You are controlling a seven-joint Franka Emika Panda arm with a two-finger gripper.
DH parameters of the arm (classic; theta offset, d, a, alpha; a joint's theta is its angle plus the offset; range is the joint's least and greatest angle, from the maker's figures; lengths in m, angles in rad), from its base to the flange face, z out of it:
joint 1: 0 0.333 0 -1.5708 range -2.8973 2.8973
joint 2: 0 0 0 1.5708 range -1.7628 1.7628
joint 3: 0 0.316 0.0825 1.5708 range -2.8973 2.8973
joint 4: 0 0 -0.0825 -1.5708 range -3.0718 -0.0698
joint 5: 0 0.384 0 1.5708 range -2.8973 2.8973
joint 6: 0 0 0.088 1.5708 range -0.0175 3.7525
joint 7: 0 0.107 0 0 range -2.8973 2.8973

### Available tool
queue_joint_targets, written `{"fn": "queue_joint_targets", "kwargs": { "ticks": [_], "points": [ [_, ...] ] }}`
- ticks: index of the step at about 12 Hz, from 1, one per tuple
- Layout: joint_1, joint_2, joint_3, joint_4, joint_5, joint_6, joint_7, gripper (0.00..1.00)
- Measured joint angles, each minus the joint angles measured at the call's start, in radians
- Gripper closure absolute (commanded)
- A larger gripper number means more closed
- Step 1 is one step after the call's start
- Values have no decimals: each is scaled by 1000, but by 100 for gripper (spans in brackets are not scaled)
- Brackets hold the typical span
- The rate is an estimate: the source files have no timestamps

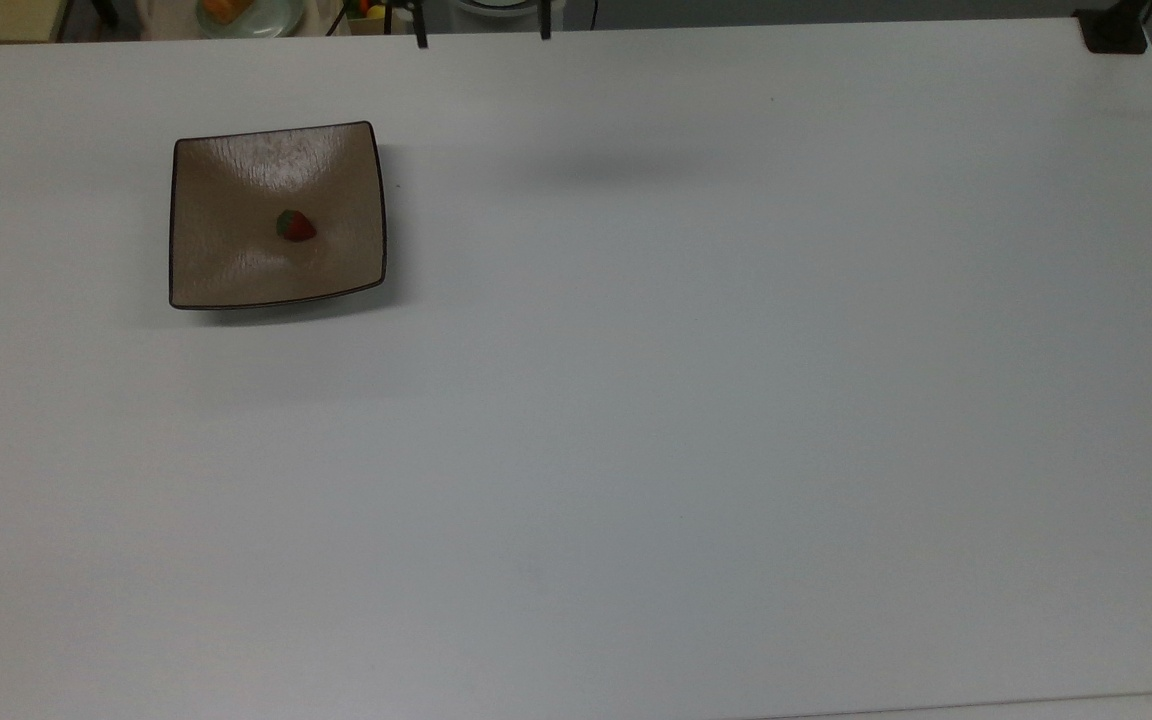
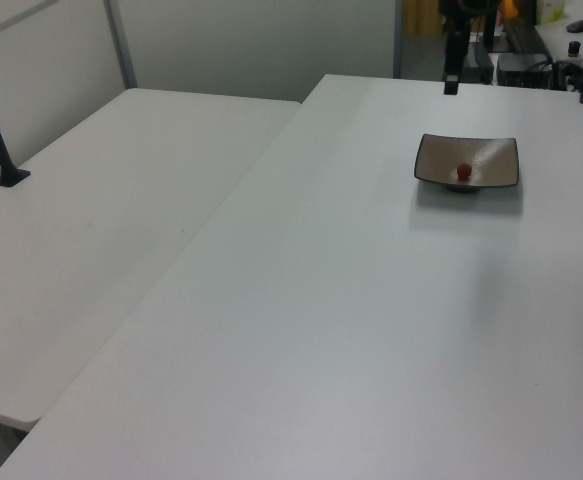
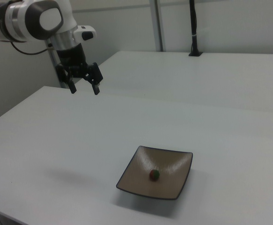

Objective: Strawberries on a ceramic plate

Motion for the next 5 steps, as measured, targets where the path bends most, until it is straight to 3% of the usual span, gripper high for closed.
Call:
{"fn": "queue_joint_targets", "kwargs": {
  "ticks": [5],
  "points": [
    [8,23,-24,-15,64,54,1,0]
  ]
}}
